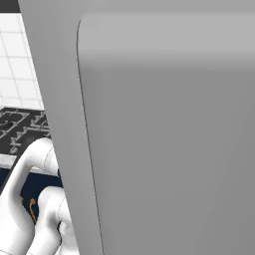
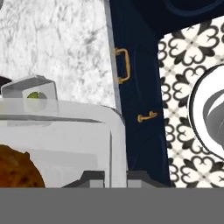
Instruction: Take the meat container that has the chicken drumstick and place it on the second highest rack of the freezer. Then take the vegetable container that has the garlic and lime and place it on the highest rack of the freezer.
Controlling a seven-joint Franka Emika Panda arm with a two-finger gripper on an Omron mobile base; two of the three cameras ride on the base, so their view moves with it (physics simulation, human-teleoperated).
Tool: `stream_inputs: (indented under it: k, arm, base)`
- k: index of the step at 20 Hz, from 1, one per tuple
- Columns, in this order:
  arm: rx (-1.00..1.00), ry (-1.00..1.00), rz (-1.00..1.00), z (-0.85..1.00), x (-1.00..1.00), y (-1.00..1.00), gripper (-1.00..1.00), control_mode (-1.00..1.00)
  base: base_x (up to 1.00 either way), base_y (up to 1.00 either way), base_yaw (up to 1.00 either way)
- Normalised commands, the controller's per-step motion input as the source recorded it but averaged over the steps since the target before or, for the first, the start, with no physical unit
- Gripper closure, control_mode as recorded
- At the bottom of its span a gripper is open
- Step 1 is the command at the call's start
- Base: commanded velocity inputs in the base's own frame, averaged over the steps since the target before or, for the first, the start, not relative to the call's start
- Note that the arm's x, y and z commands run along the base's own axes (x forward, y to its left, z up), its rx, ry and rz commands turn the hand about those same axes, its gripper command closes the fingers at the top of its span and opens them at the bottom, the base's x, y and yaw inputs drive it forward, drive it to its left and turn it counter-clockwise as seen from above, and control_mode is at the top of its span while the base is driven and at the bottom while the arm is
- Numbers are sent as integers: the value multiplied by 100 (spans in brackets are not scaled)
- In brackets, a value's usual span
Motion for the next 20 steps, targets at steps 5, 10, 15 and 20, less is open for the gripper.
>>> stream_inputs:
  k: [5, 10, 15, 20]
  arm:
    - [0, 0, 0, 0, 0, 0, 100, 100]
    - [0, 0, 0, 0, 0, 0, 100, 100]
    - [0, 0, 0, 0, 0, 0, 100, 100]
    - [0, 0, 0, 0, 0, 0, 100, 100]
  base:
    - [-87, 11, 9]
    - [-37, 70, 17]
    - [-81, 26, 17]
    - [-99, 3, 10]
